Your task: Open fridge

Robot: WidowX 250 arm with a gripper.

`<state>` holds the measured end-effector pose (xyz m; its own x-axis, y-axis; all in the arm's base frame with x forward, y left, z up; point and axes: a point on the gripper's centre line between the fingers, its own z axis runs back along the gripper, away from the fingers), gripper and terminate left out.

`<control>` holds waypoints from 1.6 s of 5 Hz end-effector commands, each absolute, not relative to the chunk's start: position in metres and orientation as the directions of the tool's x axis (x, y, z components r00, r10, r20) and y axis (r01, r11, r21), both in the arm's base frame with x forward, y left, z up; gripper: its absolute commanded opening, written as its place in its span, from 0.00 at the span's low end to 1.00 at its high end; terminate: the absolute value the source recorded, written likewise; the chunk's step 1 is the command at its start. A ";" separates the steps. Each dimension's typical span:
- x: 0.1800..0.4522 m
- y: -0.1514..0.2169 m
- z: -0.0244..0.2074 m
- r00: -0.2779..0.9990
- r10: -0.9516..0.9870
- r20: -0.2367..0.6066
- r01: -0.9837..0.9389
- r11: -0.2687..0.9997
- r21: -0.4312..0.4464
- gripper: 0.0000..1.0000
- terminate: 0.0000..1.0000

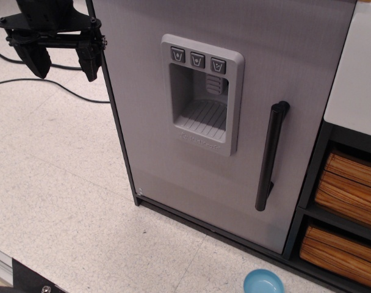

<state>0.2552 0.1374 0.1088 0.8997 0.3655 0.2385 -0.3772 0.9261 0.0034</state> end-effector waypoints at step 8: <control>0.350 -0.076 0.059 0.897 0.055 0.439 -0.049 0.998 -0.024 1.00 0.00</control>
<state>0.3479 -0.0721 0.0433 0.9164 0.0493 0.3971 -0.0493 0.9987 -0.0102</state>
